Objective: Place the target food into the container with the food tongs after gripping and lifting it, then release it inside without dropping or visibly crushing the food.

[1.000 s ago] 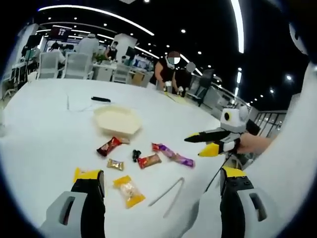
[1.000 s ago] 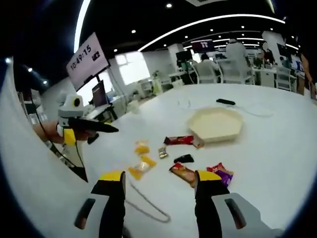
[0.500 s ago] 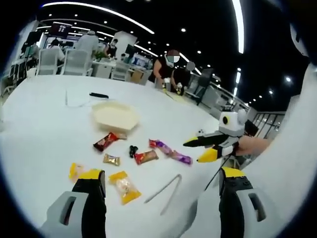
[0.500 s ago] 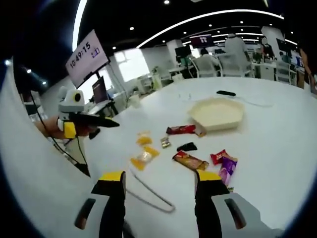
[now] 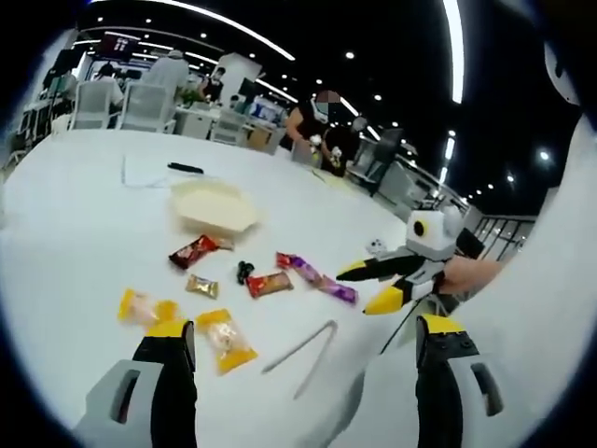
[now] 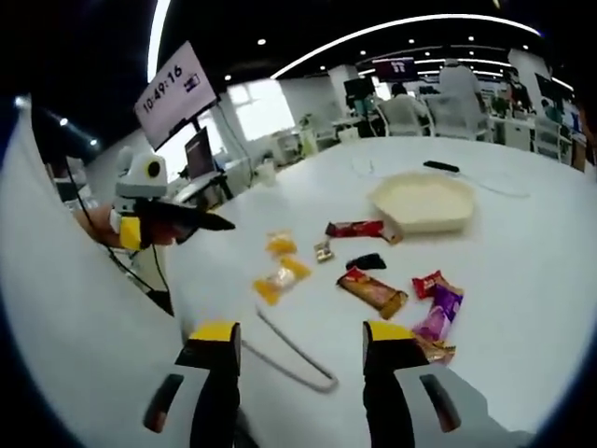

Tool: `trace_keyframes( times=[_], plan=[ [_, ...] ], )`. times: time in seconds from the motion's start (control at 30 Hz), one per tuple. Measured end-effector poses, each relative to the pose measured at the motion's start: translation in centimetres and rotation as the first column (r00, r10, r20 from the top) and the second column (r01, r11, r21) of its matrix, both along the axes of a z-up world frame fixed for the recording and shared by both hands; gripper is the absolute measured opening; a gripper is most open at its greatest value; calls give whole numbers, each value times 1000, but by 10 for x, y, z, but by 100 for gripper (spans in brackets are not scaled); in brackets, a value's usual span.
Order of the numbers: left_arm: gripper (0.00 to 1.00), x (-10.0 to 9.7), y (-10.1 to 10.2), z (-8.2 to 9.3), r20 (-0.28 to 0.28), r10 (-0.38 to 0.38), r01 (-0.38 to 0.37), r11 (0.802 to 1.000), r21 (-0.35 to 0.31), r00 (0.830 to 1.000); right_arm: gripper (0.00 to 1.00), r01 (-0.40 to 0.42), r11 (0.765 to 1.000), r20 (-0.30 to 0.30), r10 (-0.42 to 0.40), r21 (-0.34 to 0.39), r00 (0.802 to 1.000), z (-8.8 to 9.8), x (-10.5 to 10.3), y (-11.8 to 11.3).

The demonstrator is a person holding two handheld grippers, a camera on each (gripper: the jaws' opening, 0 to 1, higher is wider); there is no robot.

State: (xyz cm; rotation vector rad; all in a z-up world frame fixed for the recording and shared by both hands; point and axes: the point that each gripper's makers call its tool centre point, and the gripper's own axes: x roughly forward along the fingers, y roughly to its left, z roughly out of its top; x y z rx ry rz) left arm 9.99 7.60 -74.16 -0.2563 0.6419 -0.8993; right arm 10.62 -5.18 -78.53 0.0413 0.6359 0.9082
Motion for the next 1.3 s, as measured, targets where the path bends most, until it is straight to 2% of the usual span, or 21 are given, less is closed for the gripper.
trace_keyframes(
  times=[0.07, 0.47, 0.67, 0.77, 1.0, 1.03, 1.1, 1.17, 1.3],
  plan=[
    [99, 0, 0, -1, -2, 2, -2, 1000, 0, 1000, 52, -29, 999, 17, 29, -25, 999, -3, -1, 1],
    [99, 4, 2, -8, -7, 13, -13, 1000, 14, 1000, 51, -137, 985, 14, 139, -108, 990, -22, -9, 9],
    [99, 4, 4, -8, -5, 18, -18, 1000, 14, 1000, 48, -144, 984, 11, 146, -107, 989, -26, -10, 10],
    [99, 2, 5, -11, -6, 16, -16, 1000, 20, 1000, 44, -149, 984, 3, 150, -101, 989, -28, -10, 11],
    [99, 1, 6, -12, -6, 19, -19, 1000, 24, 1000, 43, -179, 977, -4, 179, -114, 984, -36, -13, 16],
    [99, 1, 6, -12, -6, 19, -19, 1000, 25, 1000, 43, -187, 975, -7, 187, -122, 982, -38, -14, 16],
    [99, 2, 6, -13, -7, 20, -19, 999, 27, 1000, 43, -243, 949, 14, 250, -200, 968, -45, -17, 14],
    [99, 2, 6, -14, -7, 19, -19, 999, 31, 1000, 43, -280, 930, 10, 290, -237, 957, -50, -22, 14],
    [99, 1, 6, -16, -8, 18, -18, 999, 38, 1000, 43, -314, 911, 5, 328, -268, 945, -57, -27, 17]
  ],
)
